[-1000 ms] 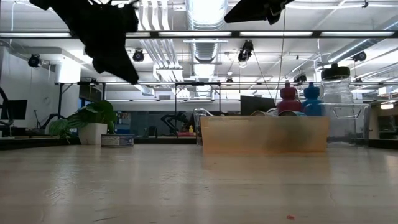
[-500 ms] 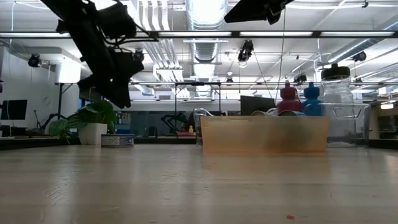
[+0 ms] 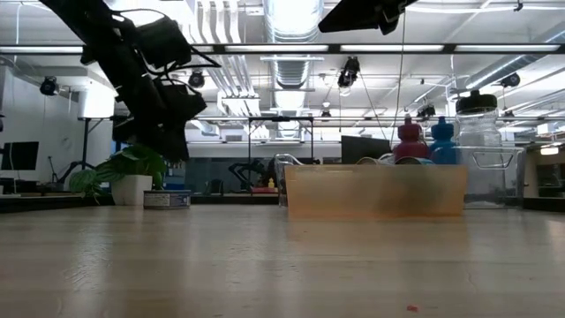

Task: Pick & Place Food Item
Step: Put the blue tuna can into the orange bin

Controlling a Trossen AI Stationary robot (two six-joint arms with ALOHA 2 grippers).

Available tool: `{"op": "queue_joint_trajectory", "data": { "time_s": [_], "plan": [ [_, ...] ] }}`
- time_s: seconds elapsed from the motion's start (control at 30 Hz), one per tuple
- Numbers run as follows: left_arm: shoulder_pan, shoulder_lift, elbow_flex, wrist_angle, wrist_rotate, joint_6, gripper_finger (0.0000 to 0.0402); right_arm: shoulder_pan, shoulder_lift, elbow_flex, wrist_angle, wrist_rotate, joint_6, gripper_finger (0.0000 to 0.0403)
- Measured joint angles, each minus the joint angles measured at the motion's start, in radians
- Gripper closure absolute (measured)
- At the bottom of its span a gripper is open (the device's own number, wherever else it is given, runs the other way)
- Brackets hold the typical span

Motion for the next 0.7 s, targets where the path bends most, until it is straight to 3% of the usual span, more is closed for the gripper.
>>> {"op": "queue_joint_trajectory", "data": {
  "time_s": [0.3,0.7],
  "plan": [
    [0.006,0.13,0.002,0.013,0.0,-0.019,0.0284,0.0,0.0,0.0,0.002,0.0,0.0,0.0394],
    [0.065,0.148,0.002,0.04,-0.042,-0.046,0.0284,0.0,0.0,0.0,0.002,0.0,-0.004,0.0394]
  ]
}}
